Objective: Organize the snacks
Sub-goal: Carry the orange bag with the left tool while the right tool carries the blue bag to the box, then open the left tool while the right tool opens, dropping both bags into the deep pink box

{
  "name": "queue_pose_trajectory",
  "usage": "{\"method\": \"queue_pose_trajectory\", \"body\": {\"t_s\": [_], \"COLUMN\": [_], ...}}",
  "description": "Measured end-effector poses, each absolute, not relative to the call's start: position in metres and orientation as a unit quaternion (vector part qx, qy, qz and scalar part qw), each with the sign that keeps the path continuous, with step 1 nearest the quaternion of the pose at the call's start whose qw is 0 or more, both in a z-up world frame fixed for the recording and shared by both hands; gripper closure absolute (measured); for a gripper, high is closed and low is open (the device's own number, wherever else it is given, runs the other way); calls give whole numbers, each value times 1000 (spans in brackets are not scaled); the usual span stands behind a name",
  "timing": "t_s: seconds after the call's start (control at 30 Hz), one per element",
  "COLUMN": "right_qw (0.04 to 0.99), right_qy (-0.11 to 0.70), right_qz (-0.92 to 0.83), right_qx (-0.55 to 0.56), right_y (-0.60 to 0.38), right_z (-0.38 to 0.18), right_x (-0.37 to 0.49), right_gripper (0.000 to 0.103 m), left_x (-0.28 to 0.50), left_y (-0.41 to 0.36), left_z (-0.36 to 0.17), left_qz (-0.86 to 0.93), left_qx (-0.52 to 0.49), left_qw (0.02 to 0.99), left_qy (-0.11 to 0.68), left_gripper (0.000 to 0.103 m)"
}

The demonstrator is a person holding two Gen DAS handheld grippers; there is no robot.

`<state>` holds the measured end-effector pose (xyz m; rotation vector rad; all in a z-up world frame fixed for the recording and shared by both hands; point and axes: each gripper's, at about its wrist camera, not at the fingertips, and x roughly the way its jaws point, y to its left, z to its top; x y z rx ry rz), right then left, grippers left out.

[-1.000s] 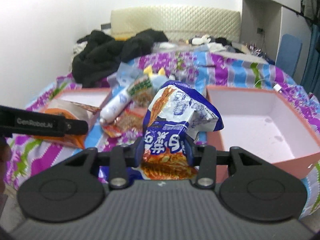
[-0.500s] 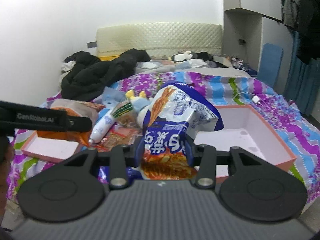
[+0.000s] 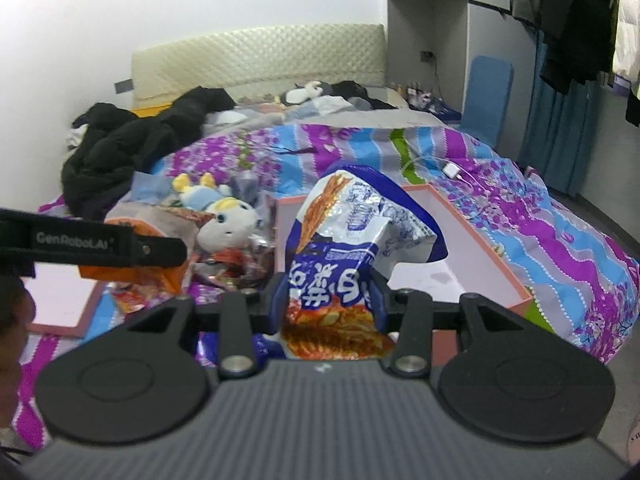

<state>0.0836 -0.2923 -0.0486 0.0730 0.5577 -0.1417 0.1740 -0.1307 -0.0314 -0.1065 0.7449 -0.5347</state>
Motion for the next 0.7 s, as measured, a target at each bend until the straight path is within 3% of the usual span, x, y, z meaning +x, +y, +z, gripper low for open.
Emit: {"method": "queue_pose_trajectory", "body": {"t_s": [0.7], "right_qw": [922], "right_qy": [367], "right_qz": [-85], "right_qx": [91], "right_y": [-379], "right_z": [-139], "right_x": [215], "right_gripper": [56], "left_x": [343], "left_y": [-251], "left_z": [-120], "left_qz": [-295], "left_qx": [-1], "left_qw": [852], "left_qy": [433], "left_gripper": [42]}}
